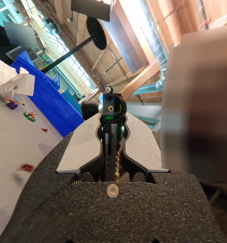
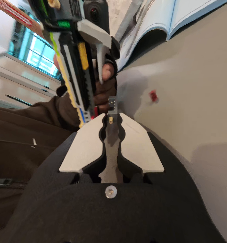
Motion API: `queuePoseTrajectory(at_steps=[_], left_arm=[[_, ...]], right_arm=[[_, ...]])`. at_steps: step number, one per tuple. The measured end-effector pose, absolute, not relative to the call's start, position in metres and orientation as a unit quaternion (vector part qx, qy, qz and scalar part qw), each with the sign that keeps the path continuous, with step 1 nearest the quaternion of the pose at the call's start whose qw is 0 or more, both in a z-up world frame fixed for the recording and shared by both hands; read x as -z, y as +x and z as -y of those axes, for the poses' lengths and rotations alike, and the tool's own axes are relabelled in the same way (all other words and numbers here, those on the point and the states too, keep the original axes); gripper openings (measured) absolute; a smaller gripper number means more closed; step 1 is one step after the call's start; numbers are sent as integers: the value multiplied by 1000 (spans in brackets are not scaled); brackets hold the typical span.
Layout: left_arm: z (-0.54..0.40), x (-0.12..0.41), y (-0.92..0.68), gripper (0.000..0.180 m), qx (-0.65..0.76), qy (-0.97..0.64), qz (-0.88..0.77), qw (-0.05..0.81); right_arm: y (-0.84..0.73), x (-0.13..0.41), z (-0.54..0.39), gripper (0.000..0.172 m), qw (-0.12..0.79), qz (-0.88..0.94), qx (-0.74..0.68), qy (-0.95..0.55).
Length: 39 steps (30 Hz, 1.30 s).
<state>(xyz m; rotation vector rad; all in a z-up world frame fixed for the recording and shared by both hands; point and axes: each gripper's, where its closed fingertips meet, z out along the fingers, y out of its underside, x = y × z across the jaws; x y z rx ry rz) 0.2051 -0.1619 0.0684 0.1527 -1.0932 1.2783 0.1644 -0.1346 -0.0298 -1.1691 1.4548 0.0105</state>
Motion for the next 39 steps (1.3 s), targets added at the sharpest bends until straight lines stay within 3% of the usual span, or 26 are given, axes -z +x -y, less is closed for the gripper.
queuePoseTrajectory(at_steps=[14,23,25,28,31,39], left_arm=[[180,-3,225,27,-486,175,670,533],[178,30,217,32,-424,115,785,437],[176,36,216,36,-409,94,810,409],[175,47,219,62,-392,67,850,344],[174,50,227,74,-393,48,872,287],[167,43,244,80,-395,4,896,204]], right_arm=[[152,46,170,15,515,-655,61,-550],[150,49,188,15,489,-662,92,-561],[150,49,189,15,489,-662,93,-560],[149,49,189,15,490,-660,93,-562],[148,46,188,15,495,-650,98,-569],[146,41,185,15,504,-626,106,-586]])
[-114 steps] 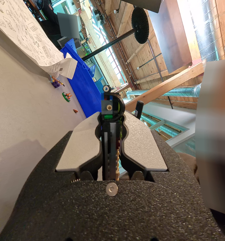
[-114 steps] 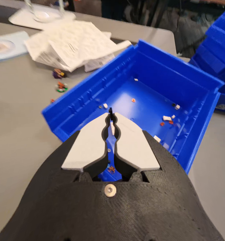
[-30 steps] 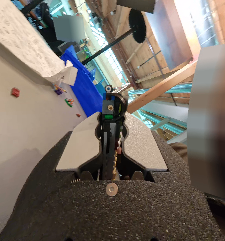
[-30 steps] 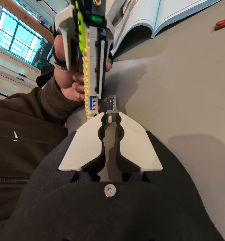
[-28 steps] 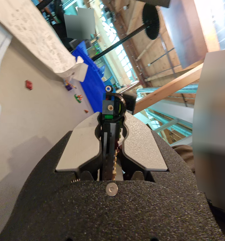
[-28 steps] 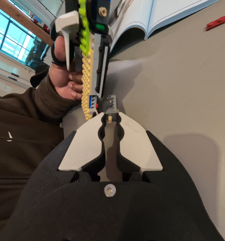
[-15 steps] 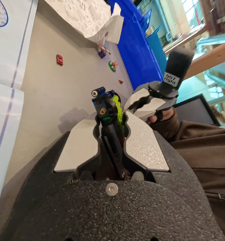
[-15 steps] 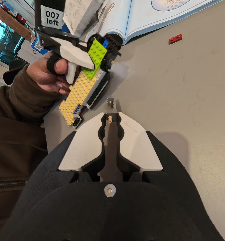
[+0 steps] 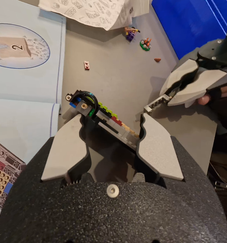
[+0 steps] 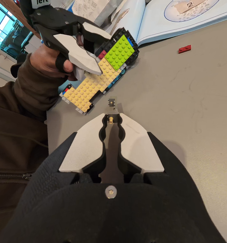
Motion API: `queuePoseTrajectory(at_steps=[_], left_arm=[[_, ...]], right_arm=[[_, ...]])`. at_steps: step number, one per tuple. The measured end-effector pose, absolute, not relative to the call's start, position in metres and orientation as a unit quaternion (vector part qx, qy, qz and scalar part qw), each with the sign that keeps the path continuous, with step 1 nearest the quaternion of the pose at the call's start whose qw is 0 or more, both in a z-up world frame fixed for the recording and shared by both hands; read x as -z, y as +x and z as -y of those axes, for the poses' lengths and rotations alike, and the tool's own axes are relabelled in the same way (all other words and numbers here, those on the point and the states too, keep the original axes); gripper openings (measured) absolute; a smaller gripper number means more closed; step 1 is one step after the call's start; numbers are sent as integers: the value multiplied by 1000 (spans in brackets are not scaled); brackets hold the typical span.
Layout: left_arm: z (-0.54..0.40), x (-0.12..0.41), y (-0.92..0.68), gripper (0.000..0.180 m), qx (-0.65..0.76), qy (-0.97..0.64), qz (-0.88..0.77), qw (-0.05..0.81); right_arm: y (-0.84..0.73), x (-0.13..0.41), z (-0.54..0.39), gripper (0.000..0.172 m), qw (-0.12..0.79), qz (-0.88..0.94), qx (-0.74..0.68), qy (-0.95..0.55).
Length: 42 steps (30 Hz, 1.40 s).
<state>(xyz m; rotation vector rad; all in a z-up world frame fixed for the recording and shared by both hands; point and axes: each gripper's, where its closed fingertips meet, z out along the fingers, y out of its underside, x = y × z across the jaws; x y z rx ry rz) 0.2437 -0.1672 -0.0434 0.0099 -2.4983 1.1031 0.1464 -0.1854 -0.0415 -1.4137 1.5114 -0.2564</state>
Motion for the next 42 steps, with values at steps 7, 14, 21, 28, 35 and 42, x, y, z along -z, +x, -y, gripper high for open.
queuePoseTrajectory(at_steps=[7,14,21,28,35,42], left_arm=[[149,59,243,78,-330,-48,927,173],[135,49,262,77,-328,-56,934,128],[125,9,197,62,-373,-203,870,252],[132,35,150,38,-317,-311,845,296],[133,38,151,13,-322,-334,844,267],[134,45,157,12,-307,-343,857,232]], right_arm=[[145,41,185,15,500,-621,110,-593],[144,41,182,15,501,-609,108,-605],[142,30,165,15,523,-558,94,-637],[150,13,137,15,565,-468,89,-674],[154,15,143,15,546,-433,151,-701],[151,21,150,7,491,-403,221,-740]])
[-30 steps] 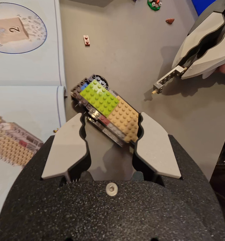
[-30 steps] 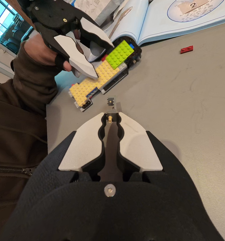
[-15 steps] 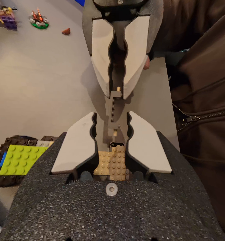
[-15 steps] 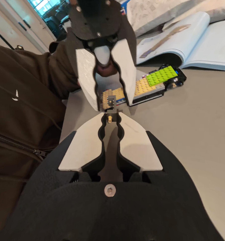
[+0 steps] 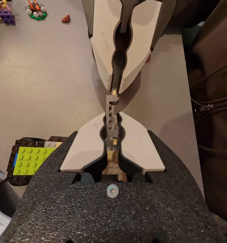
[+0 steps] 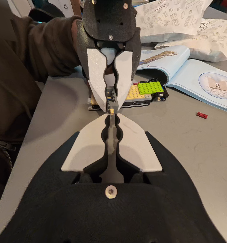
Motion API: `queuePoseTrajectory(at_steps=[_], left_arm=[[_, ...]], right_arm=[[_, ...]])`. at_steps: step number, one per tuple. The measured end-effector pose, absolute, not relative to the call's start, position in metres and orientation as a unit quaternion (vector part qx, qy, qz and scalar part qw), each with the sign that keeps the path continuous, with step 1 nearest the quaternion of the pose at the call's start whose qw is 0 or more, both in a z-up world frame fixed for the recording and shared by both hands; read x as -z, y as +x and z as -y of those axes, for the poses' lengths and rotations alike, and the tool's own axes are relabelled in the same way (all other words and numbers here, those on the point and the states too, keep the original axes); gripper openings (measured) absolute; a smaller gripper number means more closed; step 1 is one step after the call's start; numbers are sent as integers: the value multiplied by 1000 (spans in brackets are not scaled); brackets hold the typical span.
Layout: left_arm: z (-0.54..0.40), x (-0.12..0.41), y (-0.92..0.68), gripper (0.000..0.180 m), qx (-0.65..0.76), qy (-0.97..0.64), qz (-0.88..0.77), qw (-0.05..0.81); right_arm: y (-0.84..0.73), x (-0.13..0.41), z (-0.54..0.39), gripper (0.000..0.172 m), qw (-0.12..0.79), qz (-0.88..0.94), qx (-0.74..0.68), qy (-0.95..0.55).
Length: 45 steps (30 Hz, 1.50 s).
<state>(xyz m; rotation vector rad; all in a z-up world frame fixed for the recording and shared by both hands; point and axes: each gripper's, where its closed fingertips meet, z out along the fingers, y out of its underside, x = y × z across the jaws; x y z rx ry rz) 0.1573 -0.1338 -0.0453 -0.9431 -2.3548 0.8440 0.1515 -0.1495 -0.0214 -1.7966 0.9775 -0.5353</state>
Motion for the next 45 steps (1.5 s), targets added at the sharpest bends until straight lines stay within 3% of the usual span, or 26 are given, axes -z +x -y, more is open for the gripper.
queuePoseTrajectory(at_steps=[7,23,26,28,31,39,45], left_arm=[[131,55,157,12,-286,-364,864,200],[114,33,148,12,-315,-396,829,238],[110,45,183,12,-294,-383,856,184],[110,20,185,11,-345,-342,837,252],[116,14,181,11,-352,-341,836,248],[128,2,171,11,-382,-235,811,376],[130,-9,168,12,-408,-217,803,377]], right_arm=[[151,33,142,5,436,-360,253,-785],[140,8,128,5,534,-362,209,-735],[138,5,149,4,539,-388,227,-712],[136,-2,170,4,564,-422,228,-673],[139,0,164,4,544,-424,241,-683],[124,16,187,5,462,-539,275,-648],[53,-53,249,5,384,-614,421,-546]])
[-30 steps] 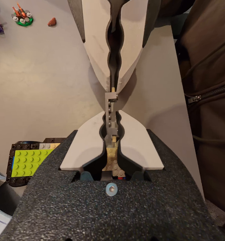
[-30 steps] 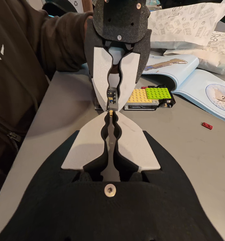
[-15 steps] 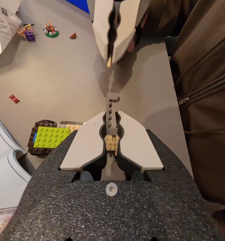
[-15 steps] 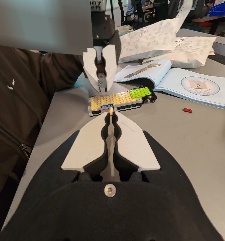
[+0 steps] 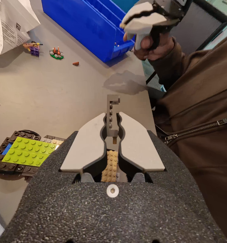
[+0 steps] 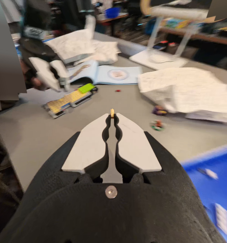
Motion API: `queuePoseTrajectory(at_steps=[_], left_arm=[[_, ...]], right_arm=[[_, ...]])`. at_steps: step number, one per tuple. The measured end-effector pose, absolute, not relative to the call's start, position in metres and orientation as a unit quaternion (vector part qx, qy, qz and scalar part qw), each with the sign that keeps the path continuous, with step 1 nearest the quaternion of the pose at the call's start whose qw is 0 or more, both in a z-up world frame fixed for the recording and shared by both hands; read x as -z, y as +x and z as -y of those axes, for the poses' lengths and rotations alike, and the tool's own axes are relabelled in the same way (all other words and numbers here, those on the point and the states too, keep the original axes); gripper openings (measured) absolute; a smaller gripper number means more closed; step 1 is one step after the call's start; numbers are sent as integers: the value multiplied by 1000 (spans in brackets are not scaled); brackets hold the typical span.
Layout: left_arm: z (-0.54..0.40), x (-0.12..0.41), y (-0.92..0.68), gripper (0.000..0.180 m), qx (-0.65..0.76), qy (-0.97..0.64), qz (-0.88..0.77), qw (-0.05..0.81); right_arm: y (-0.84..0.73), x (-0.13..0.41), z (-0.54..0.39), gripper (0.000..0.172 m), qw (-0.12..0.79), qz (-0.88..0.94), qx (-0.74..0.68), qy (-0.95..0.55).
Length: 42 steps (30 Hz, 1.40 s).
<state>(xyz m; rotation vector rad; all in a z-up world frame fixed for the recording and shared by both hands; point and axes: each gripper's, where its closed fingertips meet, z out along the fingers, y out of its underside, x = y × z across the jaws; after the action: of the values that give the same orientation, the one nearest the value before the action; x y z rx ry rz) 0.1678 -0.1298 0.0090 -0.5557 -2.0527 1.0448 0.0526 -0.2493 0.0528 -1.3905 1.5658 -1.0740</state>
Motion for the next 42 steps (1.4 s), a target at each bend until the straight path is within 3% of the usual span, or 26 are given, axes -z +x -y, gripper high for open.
queuePoseTrajectory(at_steps=[6,10,20,25,30,34,42], left_arm=[[134,-33,166,12,-452,-166,766,425],[135,-35,161,12,-462,-148,761,431],[153,-84,158,12,-575,82,582,569],[155,-78,141,12,-571,162,522,612],[145,-72,128,12,-552,177,502,642],[140,-66,124,12,-540,176,511,645],[135,-63,80,13,-470,91,554,681]], right_arm=[[-65,-73,380,8,201,-735,507,-402],[-87,-51,395,28,187,-772,467,-389],[58,-54,221,30,376,-582,457,-558],[122,-58,140,30,483,-476,457,-575],[137,-65,128,38,481,-419,517,-571],[135,-57,119,50,488,-386,495,-607],[127,-45,105,57,485,-327,426,-690]])
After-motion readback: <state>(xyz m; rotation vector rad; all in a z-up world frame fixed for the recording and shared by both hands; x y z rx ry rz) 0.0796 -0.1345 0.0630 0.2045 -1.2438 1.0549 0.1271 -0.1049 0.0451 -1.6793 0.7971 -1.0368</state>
